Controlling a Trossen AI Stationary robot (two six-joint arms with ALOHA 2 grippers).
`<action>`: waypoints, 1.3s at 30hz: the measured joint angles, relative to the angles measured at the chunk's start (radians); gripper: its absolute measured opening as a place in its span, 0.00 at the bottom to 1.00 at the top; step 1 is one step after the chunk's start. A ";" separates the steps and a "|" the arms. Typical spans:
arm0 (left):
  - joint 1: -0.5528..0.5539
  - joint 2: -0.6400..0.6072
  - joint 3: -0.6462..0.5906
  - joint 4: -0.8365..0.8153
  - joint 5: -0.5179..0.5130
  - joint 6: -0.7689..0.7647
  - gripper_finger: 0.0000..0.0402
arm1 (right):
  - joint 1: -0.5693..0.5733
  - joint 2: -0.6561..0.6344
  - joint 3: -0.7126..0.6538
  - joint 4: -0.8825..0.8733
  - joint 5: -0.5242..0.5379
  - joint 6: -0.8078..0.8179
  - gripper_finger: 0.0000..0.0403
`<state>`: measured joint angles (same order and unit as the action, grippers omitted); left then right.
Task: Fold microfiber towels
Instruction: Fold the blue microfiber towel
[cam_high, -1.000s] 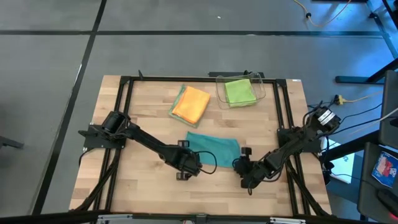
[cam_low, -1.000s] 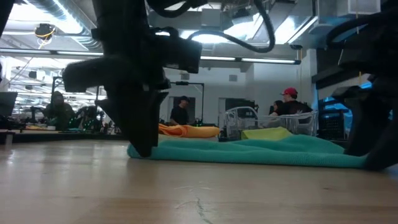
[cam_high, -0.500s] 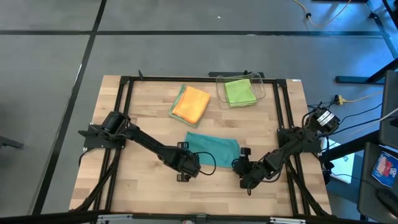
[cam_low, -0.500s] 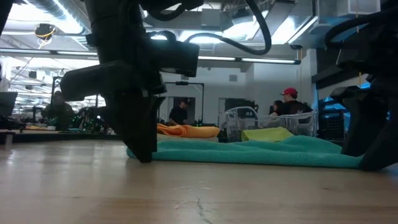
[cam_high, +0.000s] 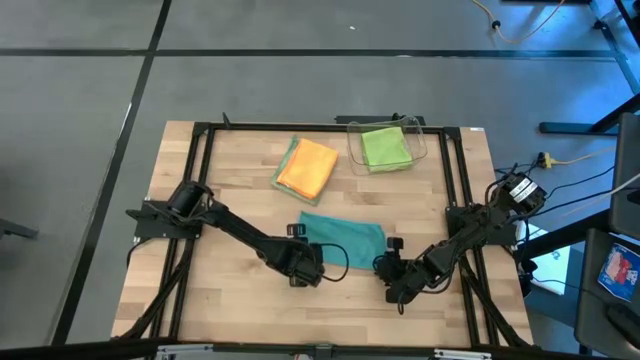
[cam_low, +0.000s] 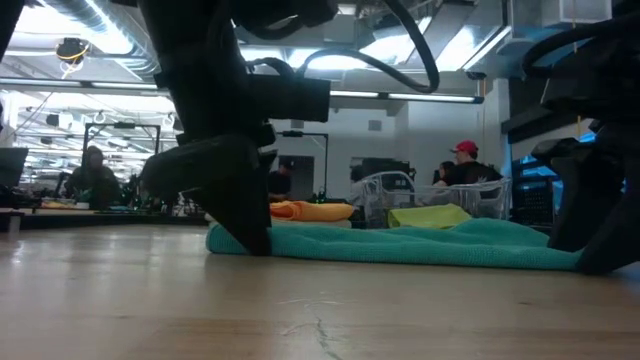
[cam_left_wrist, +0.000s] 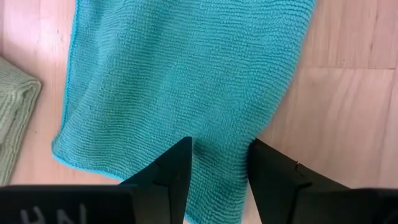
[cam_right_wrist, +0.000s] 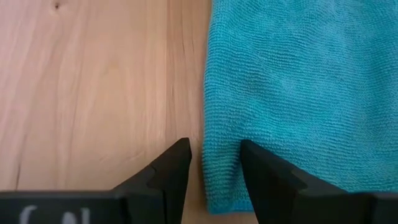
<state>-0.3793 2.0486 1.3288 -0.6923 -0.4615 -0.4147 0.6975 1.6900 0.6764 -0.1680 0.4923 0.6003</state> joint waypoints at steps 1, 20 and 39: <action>0.001 0.000 -0.002 0.001 0.002 -0.001 0.35 | 0.000 0.000 0.000 0.002 0.000 0.000 0.37; 0.037 -0.001 -0.016 0.031 0.072 -0.028 0.07 | 0.000 0.002 -0.001 0.022 0.009 0.022 0.37; 0.022 -0.002 -0.018 0.054 0.044 -0.062 0.00 | 0.000 0.001 -0.001 0.047 0.031 0.023 0.01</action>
<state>-0.3576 2.0462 1.3109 -0.6380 -0.4171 -0.4769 0.6971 1.6915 0.6753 -0.1207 0.5236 0.6237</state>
